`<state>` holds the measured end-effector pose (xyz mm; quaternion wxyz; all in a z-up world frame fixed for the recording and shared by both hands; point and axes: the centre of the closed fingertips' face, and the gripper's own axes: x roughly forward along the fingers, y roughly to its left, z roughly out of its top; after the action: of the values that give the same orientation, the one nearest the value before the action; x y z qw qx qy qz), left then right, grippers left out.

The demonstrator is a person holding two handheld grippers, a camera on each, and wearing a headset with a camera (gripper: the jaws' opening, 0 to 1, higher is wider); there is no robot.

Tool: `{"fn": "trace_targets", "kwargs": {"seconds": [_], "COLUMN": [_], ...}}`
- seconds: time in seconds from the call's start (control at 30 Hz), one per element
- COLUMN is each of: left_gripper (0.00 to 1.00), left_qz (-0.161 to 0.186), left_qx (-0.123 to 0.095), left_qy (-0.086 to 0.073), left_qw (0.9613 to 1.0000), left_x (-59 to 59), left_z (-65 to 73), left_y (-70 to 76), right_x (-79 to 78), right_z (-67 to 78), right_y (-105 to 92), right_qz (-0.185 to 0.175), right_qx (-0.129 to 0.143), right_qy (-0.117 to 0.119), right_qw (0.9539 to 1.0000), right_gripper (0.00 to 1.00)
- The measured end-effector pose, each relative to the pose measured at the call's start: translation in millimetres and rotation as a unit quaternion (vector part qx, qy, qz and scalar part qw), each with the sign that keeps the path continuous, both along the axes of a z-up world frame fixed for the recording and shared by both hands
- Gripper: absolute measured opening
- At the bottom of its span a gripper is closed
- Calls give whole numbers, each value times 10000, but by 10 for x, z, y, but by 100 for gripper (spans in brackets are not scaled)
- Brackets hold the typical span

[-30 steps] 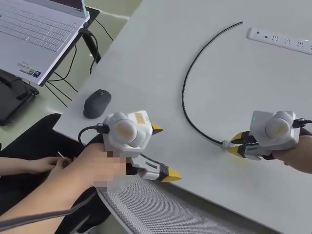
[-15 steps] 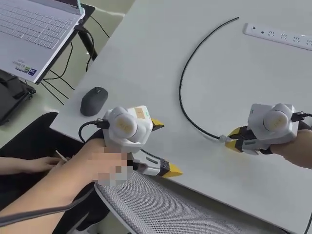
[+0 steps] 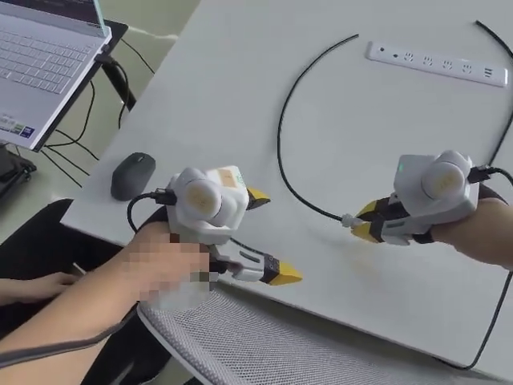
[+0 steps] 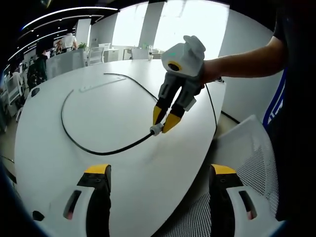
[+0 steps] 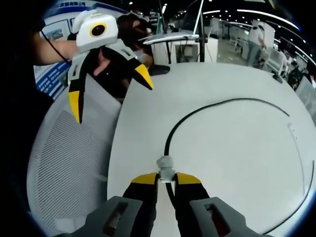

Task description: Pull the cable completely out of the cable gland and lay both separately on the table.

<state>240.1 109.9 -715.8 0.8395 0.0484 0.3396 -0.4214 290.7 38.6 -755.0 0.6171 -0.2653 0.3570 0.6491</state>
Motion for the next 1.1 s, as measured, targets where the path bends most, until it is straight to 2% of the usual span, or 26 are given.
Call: {"fn": "trace_targets", "kwargs": {"seconds": [0.27,0.43,0.57,0.67,0.93,1.1], "left_gripper": [81,80,80,81,77,71], "left_qz": [-222,-353,-413,-524,-851,-1043], "left_qx": [-64,-114,-298,-435,-433,-565], "left_qy": [-164,-274,-351,-393,-401,-390], "left_qw": [9996,9989,9981,9969,9946,9922], "left_x": [61,109,169,177,141,150], "left_z": [138,241,359,422,382,399], "left_y": [-177,-256,-380,-495,-667,-764], "right_x": [-78,-164,-234,-281,-424,-467], "right_z": [119,260,376,403,527,603], "right_y": [-111,-144,-161,-182,-222,-213], "right_qz": [43,39,22,-6,119,235], "right_qx": [-3,64,118,146,156,200], "right_qy": [-60,-6,59,167,181,153], "right_qw": [10000,10000,9999,9998,9996,9994], "right_gripper": [7,7,7,7,7,7]}}
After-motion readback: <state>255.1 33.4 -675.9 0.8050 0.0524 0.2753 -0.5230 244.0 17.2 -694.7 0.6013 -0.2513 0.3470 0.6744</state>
